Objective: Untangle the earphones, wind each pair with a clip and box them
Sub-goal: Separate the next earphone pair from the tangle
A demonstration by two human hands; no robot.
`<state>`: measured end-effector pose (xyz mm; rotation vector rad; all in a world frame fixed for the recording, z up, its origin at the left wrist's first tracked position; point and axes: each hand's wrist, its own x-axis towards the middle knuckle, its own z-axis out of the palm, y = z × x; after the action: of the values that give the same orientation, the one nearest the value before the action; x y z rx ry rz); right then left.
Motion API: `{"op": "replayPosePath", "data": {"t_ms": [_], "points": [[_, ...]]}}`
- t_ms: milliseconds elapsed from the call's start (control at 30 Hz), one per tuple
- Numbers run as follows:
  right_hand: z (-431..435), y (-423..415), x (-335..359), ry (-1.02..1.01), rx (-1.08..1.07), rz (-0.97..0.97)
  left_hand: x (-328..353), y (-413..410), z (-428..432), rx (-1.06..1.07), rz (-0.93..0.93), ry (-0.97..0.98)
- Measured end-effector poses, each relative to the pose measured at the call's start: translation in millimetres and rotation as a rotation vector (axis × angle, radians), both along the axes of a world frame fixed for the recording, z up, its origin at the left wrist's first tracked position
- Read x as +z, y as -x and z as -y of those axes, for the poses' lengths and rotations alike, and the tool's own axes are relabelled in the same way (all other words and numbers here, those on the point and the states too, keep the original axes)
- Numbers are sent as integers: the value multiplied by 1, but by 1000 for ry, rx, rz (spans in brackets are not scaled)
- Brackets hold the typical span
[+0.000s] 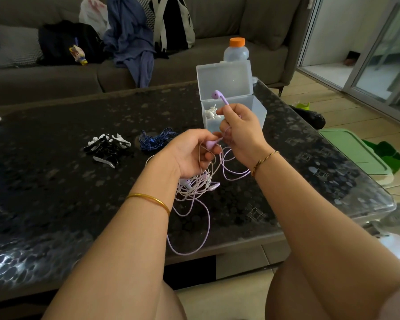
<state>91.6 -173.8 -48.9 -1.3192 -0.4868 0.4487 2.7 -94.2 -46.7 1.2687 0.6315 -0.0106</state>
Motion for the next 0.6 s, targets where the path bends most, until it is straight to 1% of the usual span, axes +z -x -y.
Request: {"op": "replayPosePath", "data": {"t_ms": [33,67,167,200,300,333,367,400,433,500,533,567,600], "points": [[1,1,1,-26,24,-12,0,0,0,32,-23,7],[2,1,2,-43,45,-20,-1,0,0,65,-62,-35],[5,3,4,-62,98,-39,-4,-3,0,172,-162,-305],[7,3,5,-78,116,-54,-4,-6,1,189,-156,-339],[14,2,9,-128,148,-99,-4,-9,6,172,-154,-288],[16,0,11,-140,140,-119,-4,-9,7,172,-170,-303],[18,-2,13,-139,115,-136,-4,-10,7,173,-192,-370],[21,-5,14,-112,69,-140,-6,-11,7,160,-225,-501],[25,-8,15,-50,10,-121,-8,-12,6,128,-265,-674],[34,-19,13,153,-121,-12,-12,-13,7,2,-375,-1030],[37,-24,11,272,-163,51,-14,-12,8,-73,-448,-1150],[40,-31,10,393,-185,92,-16,-13,11,-139,-517,-1221],[43,-37,9,507,-188,95,-18,-14,13,-185,-567,-1249]]}}
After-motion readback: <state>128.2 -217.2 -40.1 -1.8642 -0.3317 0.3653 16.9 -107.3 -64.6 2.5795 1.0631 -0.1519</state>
